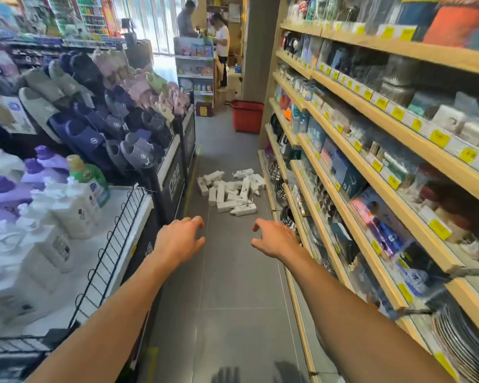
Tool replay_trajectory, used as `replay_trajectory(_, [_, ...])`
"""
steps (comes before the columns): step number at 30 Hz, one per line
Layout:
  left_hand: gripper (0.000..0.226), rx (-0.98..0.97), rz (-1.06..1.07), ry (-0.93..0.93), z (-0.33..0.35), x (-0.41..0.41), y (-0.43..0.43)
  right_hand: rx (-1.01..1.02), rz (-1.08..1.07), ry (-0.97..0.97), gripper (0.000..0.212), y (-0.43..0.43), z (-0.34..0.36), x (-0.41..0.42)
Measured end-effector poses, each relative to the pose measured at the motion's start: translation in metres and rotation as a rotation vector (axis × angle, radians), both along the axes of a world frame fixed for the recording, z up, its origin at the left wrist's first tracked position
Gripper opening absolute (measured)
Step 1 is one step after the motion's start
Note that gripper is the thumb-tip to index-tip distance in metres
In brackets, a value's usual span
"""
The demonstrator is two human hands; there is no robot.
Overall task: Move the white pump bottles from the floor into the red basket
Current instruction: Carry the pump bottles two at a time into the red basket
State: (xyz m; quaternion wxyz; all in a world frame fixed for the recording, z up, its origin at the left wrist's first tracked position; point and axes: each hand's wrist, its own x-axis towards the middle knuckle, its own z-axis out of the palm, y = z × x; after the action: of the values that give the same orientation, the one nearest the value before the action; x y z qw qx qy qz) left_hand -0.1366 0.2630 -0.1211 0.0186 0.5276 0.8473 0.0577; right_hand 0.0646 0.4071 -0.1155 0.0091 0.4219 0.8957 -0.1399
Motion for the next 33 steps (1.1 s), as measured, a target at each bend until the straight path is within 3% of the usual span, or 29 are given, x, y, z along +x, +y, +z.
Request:
replay_trajectory(15, [0.038,0.021,-0.105,-0.036,-0.010,-0.111,0.135,0.018,-0.085,0.027,0.033,0.115,0.007,-0.104])
replay_trajectory(21, [0.037,0.018,-0.060,-0.027,-0.005,-0.156,0.191,0.003,-0.098,0.053,0.043,0.184,-0.002,-0.132])
replay_trajectory(33, [0.036,-0.036,-0.057,-0.022,0.000,-0.213,0.295,-0.024,-0.063,0.060,0.044,0.305,-0.004,-0.198])
